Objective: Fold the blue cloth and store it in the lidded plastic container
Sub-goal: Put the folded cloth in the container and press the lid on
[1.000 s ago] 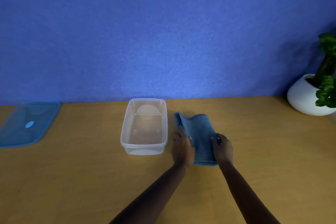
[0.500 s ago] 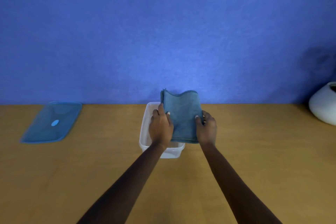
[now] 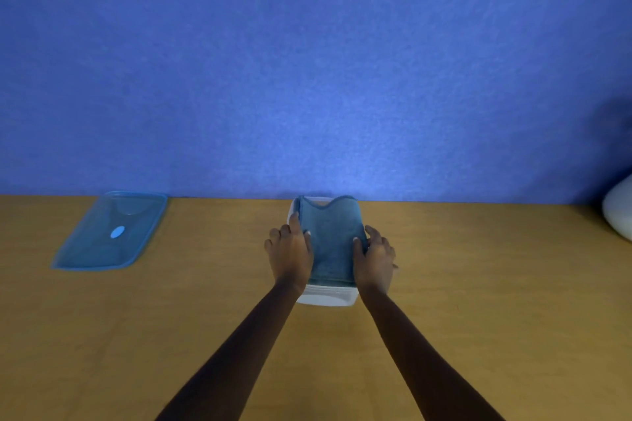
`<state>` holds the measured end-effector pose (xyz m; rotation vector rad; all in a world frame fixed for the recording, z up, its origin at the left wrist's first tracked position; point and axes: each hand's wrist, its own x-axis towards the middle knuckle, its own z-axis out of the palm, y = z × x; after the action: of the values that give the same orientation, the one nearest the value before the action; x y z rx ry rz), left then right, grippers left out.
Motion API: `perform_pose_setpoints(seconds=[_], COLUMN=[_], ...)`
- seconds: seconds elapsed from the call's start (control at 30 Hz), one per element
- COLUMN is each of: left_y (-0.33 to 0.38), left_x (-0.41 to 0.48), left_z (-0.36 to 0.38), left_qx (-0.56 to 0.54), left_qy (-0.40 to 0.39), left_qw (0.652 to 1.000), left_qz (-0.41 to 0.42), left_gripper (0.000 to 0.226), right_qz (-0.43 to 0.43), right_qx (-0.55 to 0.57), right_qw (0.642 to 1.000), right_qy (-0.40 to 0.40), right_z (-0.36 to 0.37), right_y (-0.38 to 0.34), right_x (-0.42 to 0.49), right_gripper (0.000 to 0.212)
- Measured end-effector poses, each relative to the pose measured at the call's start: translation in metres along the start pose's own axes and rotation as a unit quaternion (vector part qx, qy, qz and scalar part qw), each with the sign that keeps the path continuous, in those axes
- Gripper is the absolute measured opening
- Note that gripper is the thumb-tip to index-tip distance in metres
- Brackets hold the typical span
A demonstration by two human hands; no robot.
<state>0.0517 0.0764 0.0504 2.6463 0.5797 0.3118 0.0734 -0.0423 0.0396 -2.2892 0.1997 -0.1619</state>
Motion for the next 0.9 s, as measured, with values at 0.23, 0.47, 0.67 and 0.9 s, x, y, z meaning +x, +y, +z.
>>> perform_pose_setpoints(seconds=[0.23,0.47,0.67,0.9], left_y=[-0.002,-0.007,-0.006,-0.008], left_x=[0.008,0.009,0.012,0.024], left_z=[0.003,0.013,0.018,0.028], left_qx=[0.014,0.145,0.229,0.227], left_qy=[-0.015,-0.053,-0.08,-0.105], left_qw=[1.0,0.987,0.966,0.942], left_qz=[0.001,0.048,0.086,0.222], left_gripper=[0.048,0.045,0.052,0.053], right_qz=[-0.018,-0.081,-0.256,-0.229], right_qx=[-0.04,-0.245,-0.465,-0.388], right_qw=[0.999,0.965,0.846,0.871], right_qy=[0.002,-0.045,-0.045,-0.196], right_z=[0.007,0.015,0.026,0.036], right_y=[-0.005,-0.013,-0.019,-0.024], right_x=[0.003,0.001,-0.008,0.0], right_gripper=[0.04,0.046,0.085,0.067])
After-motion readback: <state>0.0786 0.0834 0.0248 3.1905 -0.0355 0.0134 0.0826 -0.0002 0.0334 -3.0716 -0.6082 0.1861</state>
